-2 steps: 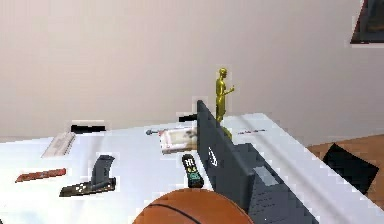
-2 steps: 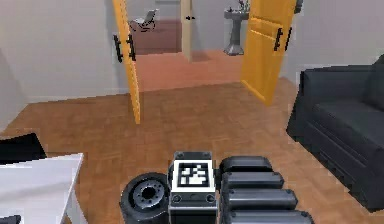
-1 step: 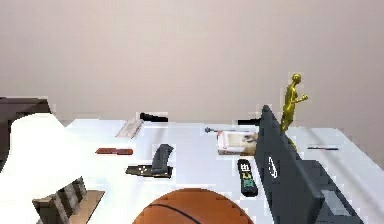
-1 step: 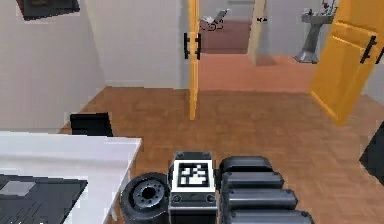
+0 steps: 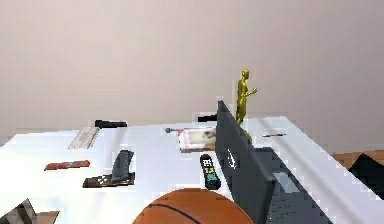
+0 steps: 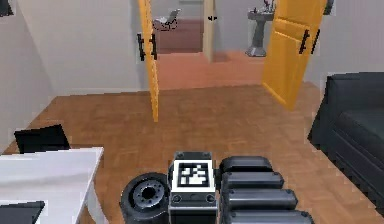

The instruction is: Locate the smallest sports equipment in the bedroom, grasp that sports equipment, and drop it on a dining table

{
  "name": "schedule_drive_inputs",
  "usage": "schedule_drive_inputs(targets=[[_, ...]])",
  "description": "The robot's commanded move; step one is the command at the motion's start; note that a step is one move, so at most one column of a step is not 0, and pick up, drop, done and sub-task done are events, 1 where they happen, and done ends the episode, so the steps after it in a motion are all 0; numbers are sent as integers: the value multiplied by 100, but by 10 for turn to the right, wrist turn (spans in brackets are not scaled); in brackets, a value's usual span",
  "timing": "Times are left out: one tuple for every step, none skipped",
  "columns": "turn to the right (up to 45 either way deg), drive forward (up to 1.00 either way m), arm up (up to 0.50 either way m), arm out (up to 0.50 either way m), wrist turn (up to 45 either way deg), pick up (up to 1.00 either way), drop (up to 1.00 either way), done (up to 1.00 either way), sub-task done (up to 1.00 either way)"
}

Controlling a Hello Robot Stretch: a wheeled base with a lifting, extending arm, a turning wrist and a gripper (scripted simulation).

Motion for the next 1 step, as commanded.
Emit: schedule_drive_inputs(targets=[[-150, 0, 0, 0, 0, 0, 0, 0, 0]])
